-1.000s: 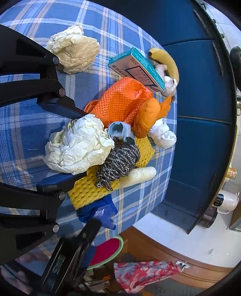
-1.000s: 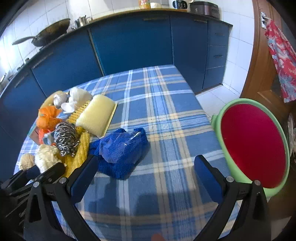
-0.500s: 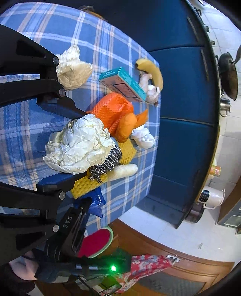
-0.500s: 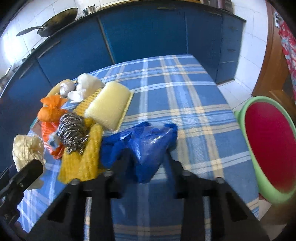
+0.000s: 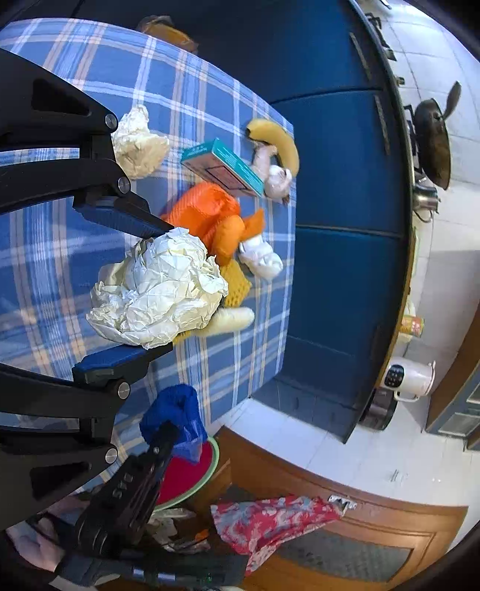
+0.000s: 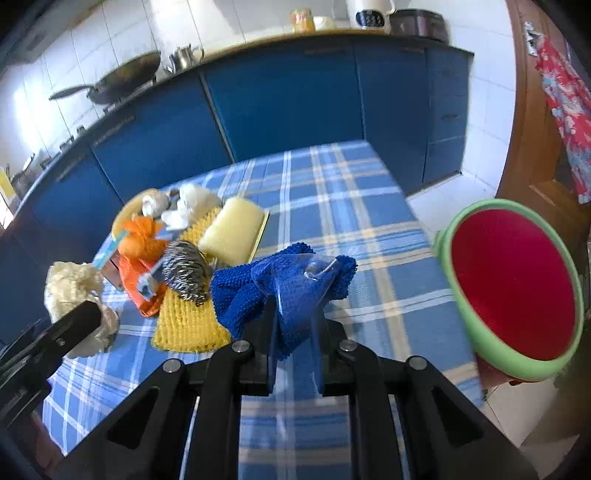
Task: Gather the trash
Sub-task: 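Carry the paper and blue bag with both tools over the red bucket, then open the right tool to drop the blue bag while the left tool drops the paper, then move both open tools back over the table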
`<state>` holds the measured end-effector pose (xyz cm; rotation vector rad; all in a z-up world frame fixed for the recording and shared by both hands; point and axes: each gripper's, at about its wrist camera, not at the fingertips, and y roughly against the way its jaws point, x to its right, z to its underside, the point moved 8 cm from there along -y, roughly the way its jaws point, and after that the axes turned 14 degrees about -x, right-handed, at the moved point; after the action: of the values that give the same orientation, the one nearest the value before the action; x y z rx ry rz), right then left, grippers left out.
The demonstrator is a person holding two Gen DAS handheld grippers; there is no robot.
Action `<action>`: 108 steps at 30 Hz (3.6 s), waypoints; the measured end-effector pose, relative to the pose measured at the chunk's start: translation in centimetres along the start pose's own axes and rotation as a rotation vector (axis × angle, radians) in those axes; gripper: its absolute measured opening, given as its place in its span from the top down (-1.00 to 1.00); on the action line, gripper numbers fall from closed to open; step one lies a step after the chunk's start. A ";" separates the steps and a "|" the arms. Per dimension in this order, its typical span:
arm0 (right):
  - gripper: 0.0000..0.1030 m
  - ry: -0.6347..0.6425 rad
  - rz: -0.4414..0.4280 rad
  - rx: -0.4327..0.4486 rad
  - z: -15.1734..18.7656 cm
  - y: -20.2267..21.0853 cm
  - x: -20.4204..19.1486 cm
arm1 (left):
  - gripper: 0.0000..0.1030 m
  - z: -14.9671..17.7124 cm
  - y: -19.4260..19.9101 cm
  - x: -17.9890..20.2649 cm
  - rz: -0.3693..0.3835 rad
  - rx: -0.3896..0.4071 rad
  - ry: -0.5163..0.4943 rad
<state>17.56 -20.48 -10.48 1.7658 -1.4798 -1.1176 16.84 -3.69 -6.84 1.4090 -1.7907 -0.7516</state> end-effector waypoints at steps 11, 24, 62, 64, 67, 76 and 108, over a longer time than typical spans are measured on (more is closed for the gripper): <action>0.66 -0.051 0.010 0.121 0.6 6.3 4.0 | -0.08 -0.8 0.7 4.8 0.049 0.001 -0.088; 0.66 -0.226 0.109 0.158 1.9 9.0 14.1 | -0.08 -2.1 -1.7 13.4 0.118 -0.037 -0.222; 0.11 -0.466 0.181 0.185 5.3 8.7 28.3 | -0.35 0.4 -15.4 30.0 0.185 -0.274 -0.462; 0.11 -0.471 0.180 0.186 5.4 8.7 28.4 | -0.39 0.4 -15.5 30.0 0.175 -0.270 -0.463; 0.09 -0.478 0.176 0.184 5.5 8.6 28.3 | -0.40 0.3 -15.1 29.9 0.173 -0.264 -0.460; -0.15 -0.471 0.166 0.193 5.6 9.2 27.4 | -0.40 -0.7 -12.2 27.6 0.167 -0.216 -0.415; -0.26 -0.204 -0.021 0.132 4.6 8.6 7.7 | -0.40 0.2 0.9 6.5 -0.059 -0.059 -0.102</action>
<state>9.61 -29.49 -7.28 1.8028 -1.6930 -1.2680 15.29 -9.79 -5.05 1.4122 -1.7950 -0.9151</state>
